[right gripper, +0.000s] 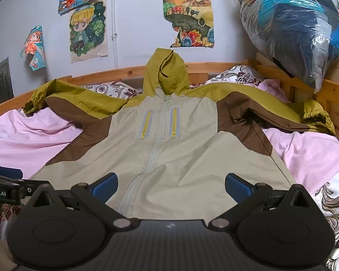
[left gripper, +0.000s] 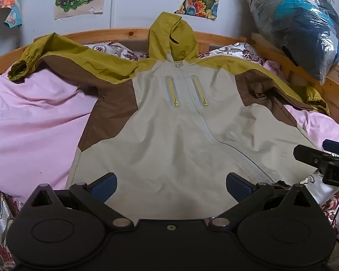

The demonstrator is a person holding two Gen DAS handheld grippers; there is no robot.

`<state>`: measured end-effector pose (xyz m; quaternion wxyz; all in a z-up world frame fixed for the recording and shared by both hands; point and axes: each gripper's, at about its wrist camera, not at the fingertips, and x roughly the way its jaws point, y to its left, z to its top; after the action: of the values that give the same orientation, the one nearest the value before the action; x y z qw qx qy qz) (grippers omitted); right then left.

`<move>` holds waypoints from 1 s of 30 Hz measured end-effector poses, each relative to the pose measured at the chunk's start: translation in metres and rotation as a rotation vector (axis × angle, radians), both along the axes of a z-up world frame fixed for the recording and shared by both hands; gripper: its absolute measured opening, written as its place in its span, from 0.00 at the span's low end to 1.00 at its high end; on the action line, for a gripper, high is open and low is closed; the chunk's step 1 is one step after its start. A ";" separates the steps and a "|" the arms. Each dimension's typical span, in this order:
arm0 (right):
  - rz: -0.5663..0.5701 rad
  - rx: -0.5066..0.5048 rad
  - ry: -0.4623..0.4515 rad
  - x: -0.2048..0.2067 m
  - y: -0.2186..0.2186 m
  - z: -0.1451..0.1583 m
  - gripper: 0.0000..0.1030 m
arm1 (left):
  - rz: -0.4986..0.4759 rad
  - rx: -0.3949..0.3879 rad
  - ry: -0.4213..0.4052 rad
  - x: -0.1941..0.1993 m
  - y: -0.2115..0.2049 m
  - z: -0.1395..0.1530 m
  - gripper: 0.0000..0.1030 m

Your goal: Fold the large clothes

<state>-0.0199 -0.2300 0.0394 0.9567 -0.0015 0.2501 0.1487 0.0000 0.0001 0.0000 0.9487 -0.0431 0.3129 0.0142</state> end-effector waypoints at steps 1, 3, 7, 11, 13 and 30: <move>0.001 0.000 0.000 0.000 0.000 0.000 1.00 | 0.000 0.001 -0.001 0.000 0.000 0.000 0.99; 0.000 -0.003 -0.002 0.000 0.000 0.000 1.00 | -0.001 0.004 -0.001 0.000 0.000 0.000 0.99; 0.000 -0.003 -0.002 0.000 0.000 0.000 1.00 | -0.002 0.004 -0.002 0.000 0.000 0.000 0.99; 0.000 -0.004 -0.003 0.001 0.000 -0.001 1.00 | 0.002 0.012 -0.005 0.000 0.000 0.000 0.99; 0.000 -0.004 -0.003 0.001 0.000 -0.001 1.00 | 0.005 0.010 -0.005 0.000 0.000 0.000 0.99; 0.001 -0.007 -0.004 0.001 0.000 -0.001 1.00 | 0.006 0.008 -0.005 0.000 0.001 -0.001 0.99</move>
<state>-0.0187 -0.2301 0.0385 0.9572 -0.0052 0.2486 0.1482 -0.0004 0.0013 -0.0005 0.9497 -0.0403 0.3101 0.0184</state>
